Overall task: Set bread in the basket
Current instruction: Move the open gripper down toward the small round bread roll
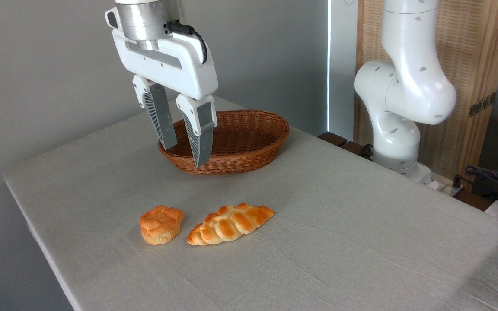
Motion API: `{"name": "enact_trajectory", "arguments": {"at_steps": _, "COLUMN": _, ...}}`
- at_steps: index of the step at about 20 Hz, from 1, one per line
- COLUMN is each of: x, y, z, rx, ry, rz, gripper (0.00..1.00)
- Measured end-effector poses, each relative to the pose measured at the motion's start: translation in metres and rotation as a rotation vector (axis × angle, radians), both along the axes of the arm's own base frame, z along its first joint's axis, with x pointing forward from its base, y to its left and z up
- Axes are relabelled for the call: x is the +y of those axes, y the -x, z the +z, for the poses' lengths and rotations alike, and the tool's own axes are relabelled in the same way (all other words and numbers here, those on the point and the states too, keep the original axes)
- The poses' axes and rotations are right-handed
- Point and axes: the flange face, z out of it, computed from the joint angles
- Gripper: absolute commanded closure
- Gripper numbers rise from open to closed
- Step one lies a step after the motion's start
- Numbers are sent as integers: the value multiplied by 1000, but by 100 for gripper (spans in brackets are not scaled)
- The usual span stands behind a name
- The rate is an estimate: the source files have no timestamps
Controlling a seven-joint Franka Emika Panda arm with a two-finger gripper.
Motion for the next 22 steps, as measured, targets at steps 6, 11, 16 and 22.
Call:
{"name": "enact_trajectory", "arguments": {"at_steps": 6, "x": 0, "y": 1, "z": -8, "rx": 15, "ry": -1, "rz": 0, "gripper": 0}}
{"name": "enact_trajectory", "arguments": {"at_steps": 11, "x": -24, "y": -2, "z": -16, "rx": -15, "ry": 1, "rz": -41, "gripper": 0}}
{"name": "enact_trajectory", "arguments": {"at_steps": 16, "x": -71, "y": -7, "z": -59, "rx": -98, "ry": 12, "rz": -114, "gripper": 0}}
{"name": "enact_trajectory", "arguments": {"at_steps": 22, "x": -82, "y": 7, "z": -125, "rx": -69, "ry": -3, "rz": -139, "gripper": 0}}
